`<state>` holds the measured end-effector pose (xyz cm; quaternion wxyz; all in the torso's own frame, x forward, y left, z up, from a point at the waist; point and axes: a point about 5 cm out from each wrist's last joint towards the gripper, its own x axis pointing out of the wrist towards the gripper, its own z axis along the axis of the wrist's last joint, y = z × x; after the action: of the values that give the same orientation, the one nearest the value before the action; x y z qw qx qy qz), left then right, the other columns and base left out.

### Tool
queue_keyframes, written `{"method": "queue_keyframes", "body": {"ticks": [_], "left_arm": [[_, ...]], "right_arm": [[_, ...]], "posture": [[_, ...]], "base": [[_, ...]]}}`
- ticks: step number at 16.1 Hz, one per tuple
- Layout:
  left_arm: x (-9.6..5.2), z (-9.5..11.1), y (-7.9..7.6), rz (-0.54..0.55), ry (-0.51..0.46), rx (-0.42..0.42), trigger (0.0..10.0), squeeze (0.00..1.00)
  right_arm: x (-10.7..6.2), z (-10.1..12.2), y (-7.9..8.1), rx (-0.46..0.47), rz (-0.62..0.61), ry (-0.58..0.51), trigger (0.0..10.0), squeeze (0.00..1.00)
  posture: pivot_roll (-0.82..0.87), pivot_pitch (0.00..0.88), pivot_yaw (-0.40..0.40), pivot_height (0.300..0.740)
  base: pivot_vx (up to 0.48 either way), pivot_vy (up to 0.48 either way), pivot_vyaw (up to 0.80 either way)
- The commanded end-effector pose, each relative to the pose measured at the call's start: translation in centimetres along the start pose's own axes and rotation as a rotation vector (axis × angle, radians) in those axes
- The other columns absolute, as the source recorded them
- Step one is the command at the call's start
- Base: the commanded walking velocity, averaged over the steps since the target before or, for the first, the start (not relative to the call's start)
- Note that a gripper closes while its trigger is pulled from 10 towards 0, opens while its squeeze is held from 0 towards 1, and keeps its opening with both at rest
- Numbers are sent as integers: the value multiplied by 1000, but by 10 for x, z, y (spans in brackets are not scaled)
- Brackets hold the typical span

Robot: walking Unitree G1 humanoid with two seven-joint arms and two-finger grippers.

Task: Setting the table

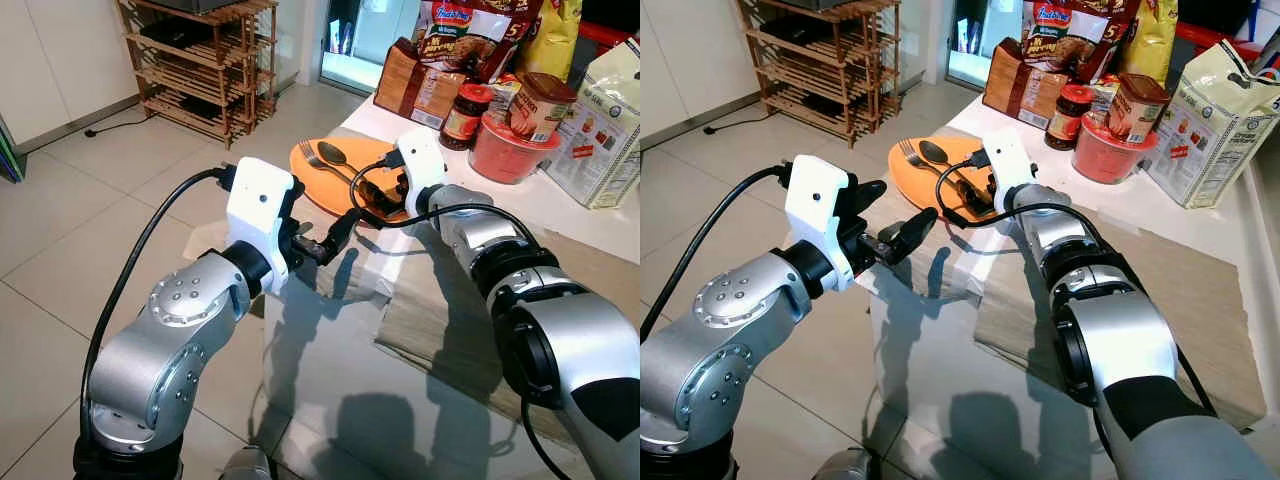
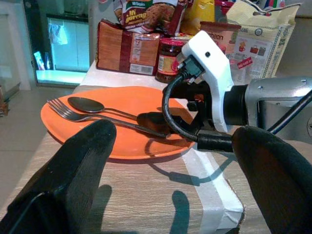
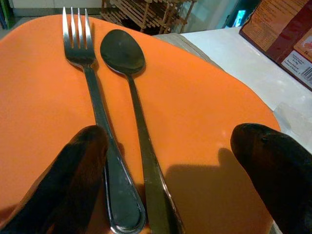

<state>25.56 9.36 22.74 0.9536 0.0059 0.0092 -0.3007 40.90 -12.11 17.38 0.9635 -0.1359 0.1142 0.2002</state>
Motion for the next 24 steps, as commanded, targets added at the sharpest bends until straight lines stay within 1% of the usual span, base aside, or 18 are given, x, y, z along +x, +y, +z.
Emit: {"method": "queue_keyframes", "body": {"ticks": [1, 3, 6, 7, 8, 12, 15, 20, 21, 23, 24], "left_arm": [[0, 5, -4, -9, -20, 2, 10000, 0], [0, 6, -4, -5, -22, -1, 10000, 0], [-1, 6, -3, 0, -23, -3, 10000, 0], [-1, 6, -3, 2, -23, -4, 10000, 0], [-1, 6, -3, 4, -24, -5, 10000, 0], [-1, 7, -2, 6, -26, -12, 10000, 0], [0, 7, -2, 4, -26, -17, 10000, 0], [3, 8, -3, 1, -31, -24, 10000, 0], [3, 7, -3, 1, -32, -26, 10000, 0], [5, 7, -3, 0, -34, -31, 10000, 0], [5, 7, -3, -1, -34, -32, 10000, 0]], "right_arm": [[0, 1, -3, -28, -21, 14, 10000, 0], [0, -3, -1, -23, -25, 27, 10000, 0], [-1, -7, -3, 10, -50, 41, 10000, 0], [-1, -9, -4, 25, -64, 46, 4471, 0], [-1, -10, -4, 41, -71, 50, 0, 0], [-2, -19, -2, 84, -71, 73, 0, 0], [-2, -21, -1, 108, -69, 76, 0, 0], [-3, -27, -2, 124, -85, 75, 0, 0], [-3, -26, -2, 125, -92, 65, 0, 0], [-3, -17, -6, 94, -146, -22, 0, 0], [-3, -14, -7, 82, -156, -42, 0, 0]], "posture": [[345, 31, -125, 740], [349, 30, -127, 740], [356, 27, -128, 740], [357, 24, -126, 740], [357, 23, -126, 740], [354, 17, -125, 740], [346, 16, -125, 740], [334, 19, -127, 740], [329, 19, -127, 740], [320, 17, -124, 740], [316, 17, -123, 740]], "base": [[0, 0, 0], [0, 0, 0], [0, 0, 0], [0, 0, 0], [0, 0, 0], [0, 0, 0], [0, 0, 0], [0, 0, 0], [0, 0, 0], [0, 0, 0], [0, 0, 0]]}}
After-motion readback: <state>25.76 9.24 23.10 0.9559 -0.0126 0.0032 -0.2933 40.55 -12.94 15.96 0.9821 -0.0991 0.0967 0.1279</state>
